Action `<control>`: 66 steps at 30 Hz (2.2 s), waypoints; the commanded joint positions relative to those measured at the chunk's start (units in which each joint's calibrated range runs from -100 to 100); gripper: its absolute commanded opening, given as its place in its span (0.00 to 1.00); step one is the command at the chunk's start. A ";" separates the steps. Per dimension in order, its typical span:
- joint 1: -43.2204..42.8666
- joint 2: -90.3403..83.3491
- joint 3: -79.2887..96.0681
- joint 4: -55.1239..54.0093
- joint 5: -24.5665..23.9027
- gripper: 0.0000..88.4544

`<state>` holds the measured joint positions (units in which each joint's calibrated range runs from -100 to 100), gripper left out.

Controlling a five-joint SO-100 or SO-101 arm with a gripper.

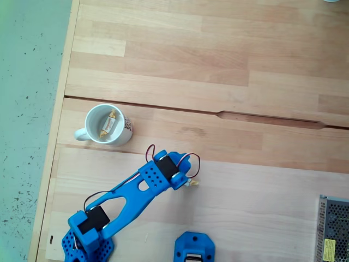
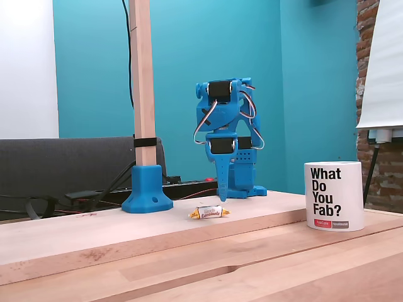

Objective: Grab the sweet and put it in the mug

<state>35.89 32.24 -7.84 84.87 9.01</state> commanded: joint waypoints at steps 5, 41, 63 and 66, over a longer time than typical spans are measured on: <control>-0.74 -0.75 -1.52 -0.99 0.00 0.36; 4.12 -8.06 9.18 -1.32 4.35 0.36; 4.41 -7.63 9.45 -1.32 4.20 0.37; 4.41 -7.46 10.43 -1.32 4.59 0.36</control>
<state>39.59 27.79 2.38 83.89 13.26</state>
